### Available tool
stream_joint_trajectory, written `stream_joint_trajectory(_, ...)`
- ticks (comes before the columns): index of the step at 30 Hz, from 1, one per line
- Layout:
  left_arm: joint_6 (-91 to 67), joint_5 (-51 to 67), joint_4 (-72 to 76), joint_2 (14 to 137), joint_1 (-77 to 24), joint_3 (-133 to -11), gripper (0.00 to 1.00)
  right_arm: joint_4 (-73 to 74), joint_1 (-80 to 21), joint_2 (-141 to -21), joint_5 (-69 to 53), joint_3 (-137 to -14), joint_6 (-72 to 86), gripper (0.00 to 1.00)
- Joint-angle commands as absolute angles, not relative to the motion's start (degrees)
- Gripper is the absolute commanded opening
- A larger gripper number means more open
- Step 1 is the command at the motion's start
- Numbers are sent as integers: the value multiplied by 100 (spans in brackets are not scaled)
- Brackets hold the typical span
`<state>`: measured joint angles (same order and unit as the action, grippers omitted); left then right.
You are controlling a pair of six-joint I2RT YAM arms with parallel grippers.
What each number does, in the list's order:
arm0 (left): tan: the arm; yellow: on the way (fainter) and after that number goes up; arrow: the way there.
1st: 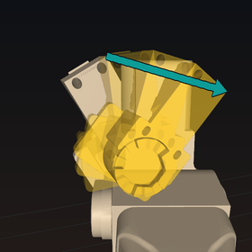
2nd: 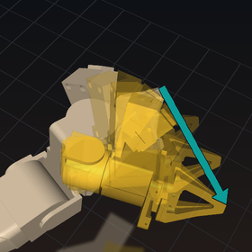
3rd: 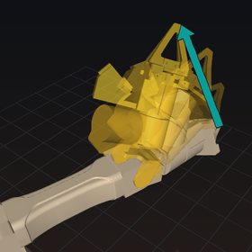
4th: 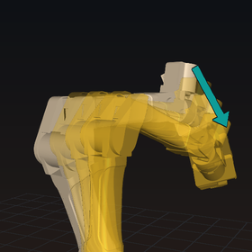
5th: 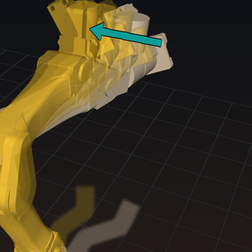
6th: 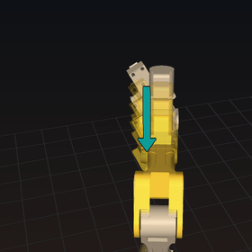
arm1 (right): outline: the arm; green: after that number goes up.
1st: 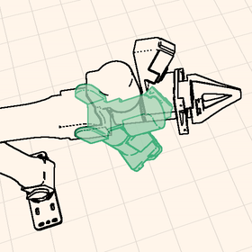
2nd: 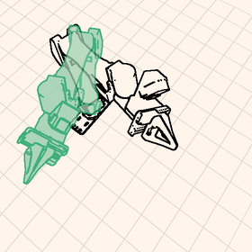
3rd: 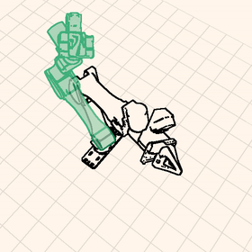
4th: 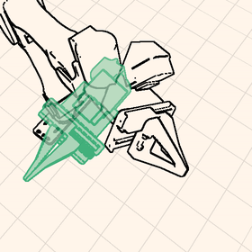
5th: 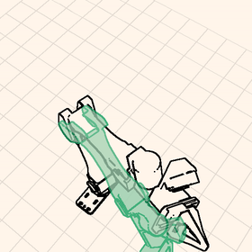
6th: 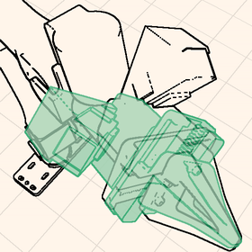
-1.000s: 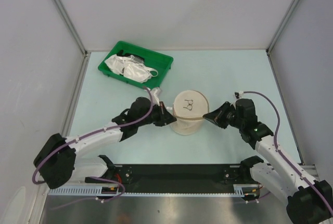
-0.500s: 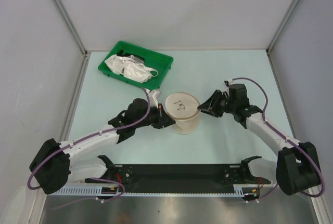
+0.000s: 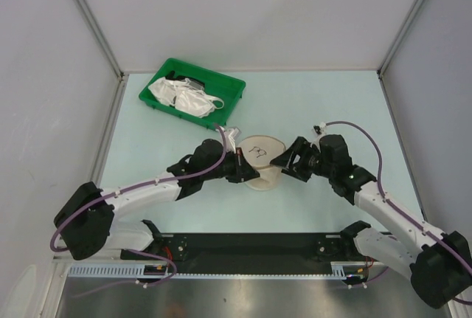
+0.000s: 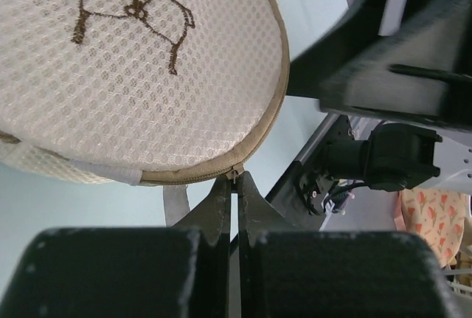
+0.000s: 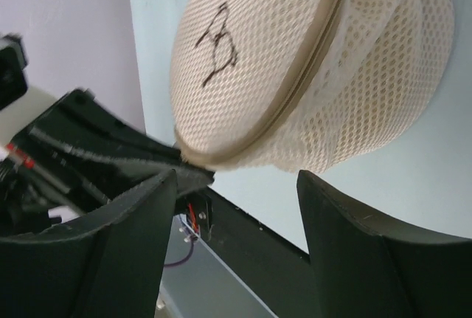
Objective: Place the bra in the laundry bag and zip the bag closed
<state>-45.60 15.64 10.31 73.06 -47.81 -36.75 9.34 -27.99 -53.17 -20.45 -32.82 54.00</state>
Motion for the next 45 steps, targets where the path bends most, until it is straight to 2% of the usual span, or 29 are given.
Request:
stream_joint_trajectory(1,-4649,1512,1327,7295,-4948,-3902,0,299,-2909,-5888,-1899,-3366,5730,66)
stream_joint_trajectory(3,-4641,1477,1327,7260,-5010,-3876,0,107,-2944,-6072,-1898,-3393,5757,64)
stream_joint_trajectory(5,-4632,1476,1292,7251,-5027,-3858,0,44,-2936,-6214,-1820,-3366,5783,52)
stream_joint_trajectory(6,-4597,1450,1222,7260,-5027,-3858,0,53,-2918,-6231,-1776,-3358,5766,44)
stream_joint_trajectory(7,-4553,1407,1100,7242,-5010,-3858,0,44,-2883,-6240,-1749,-3357,5748,26)
stream_joint_trajectory(8,-4535,1371,959,7173,-4879,-3824,0,79,-2770,-6232,-1793,-3340,5687,21)
stream_joint_trajectory(9,-4587,1423,1002,7102,-4756,-3580,0,131,-2682,-6223,-1845,-3322,5643,10)
stream_joint_trajectory(12,-4649,1652,932,6795,-3992,-3096,0,325,-2304,-6039,-2056,-3200,5450,2)
stream_joint_trajectory(15,-4281,1618,292,6706,-3385,-3189,0,378,-2066,-5897,-2354,-3155,5230,2)
stream_joint_trajectory(18,-3841,1520,-158,6593,-3340,-3471,8,544,-2083,-6055,-2531,-3295,4976,8)
stream_joint_trajectory(20,-3745,1363,-403,6487,-3349,-3629,22,746,-2074,-6047,-2540,-3375,4879,13)
stream_joint_trajectory(21,-3692,1293,-500,6356,-3357,-3682,28,834,-2066,-5995,-2497,-3384,4756,30)
stream_joint_trajectory(22,-3657,1196,-745,6250,-3401,-3726,38,974,-2065,-5942,-2435,-3445,4677,43)
stream_joint_trajectory(23,-3561,1082,-860,6119,-3454,-3787,41,1367,-2065,-5881,-2321,-3471,4606,56)
stream_joint_trajectory(24,-3516,820,-957,5813,-3515,-3788,44,1571,-2083,-5715,-2103,-3524,4431,75)
stream_joint_trajectory(25,-3463,704,-1123,5627,-3672,-3779,50,2043,-2083,-5643,-1970,-3611,4343,83)
stream_joint_trajectory(26,-3454,573,-1203,5460,-3752,-3710,53,2283,-2074,-5556,-1830,-3673,4255,99)
stream_joint_trajectory(27,-3463,467,-1248,5093,-3823,-3657,57,2494,-2092,-5381,-1541,-3709,4115,100)
stream_joint_trajectory(28,-3524,466,-1257,4932,-3980,-3587,80,2862,-2092,-5240,-1390,-3726,4078,100)
stream_joint_trajectory(30,-3621,536,-1100,4528,-4200,-3271,98,3128,-2188,-4811,-907,-3727,4026,100)
stream_joint_trajectory(37,-4331,905,-308,2490,-4579,-1909,99,3744,-2926,-3580,200,-3367,4403,100)
stream_joint_trajectory(38,-4403,897,-273,1896,-4579,-1594,99,3727,-3022,-3455,324,-3262,4525,100)
stream_joint_trajectory(45,-4808,598,-431,-577,-4579,-669,100,3218,-3059,-2330,352,-2172,4781,100)
